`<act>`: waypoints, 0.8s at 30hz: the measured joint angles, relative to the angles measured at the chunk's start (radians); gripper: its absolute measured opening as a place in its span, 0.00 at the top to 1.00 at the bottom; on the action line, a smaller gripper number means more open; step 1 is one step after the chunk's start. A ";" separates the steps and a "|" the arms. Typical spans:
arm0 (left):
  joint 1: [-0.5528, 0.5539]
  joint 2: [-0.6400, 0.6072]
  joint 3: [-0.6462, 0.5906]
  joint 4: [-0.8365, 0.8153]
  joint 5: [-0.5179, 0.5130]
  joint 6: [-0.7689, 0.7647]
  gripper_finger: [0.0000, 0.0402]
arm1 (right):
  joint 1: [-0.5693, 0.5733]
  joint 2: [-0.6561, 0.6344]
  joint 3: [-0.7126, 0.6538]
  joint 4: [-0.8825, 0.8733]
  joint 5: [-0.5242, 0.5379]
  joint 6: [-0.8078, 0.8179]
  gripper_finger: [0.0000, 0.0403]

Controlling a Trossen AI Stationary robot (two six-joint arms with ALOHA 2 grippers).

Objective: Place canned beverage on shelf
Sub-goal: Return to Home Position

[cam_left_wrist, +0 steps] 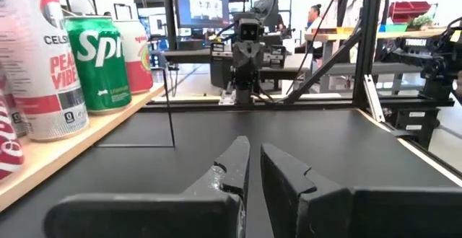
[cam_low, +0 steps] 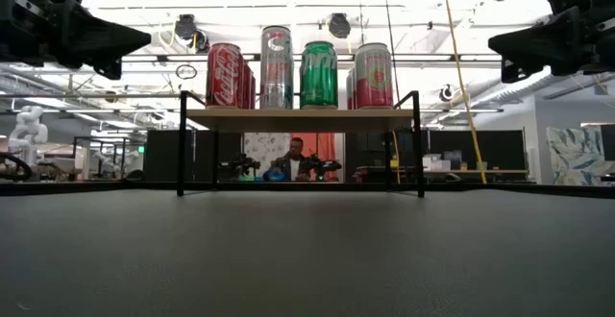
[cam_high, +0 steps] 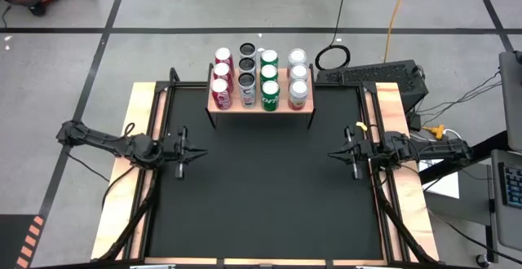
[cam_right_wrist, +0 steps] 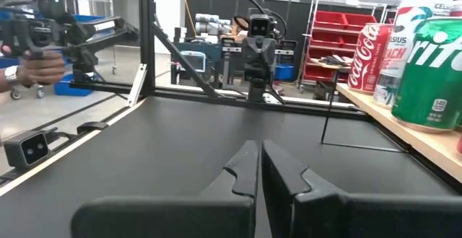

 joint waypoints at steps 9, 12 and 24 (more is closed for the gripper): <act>0.064 -0.169 -0.001 -0.185 0.001 -0.024 0.90 | 0.000 0.000 0.000 0.000 0.003 0.004 1.00; 0.085 -0.217 -0.001 -0.229 0.026 -0.025 0.90 | 0.000 0.000 0.000 -0.004 0.027 0.004 1.00; 0.188 -0.235 0.000 -0.250 0.126 -0.026 0.90 | -0.001 0.000 0.000 -0.020 0.047 -0.003 1.00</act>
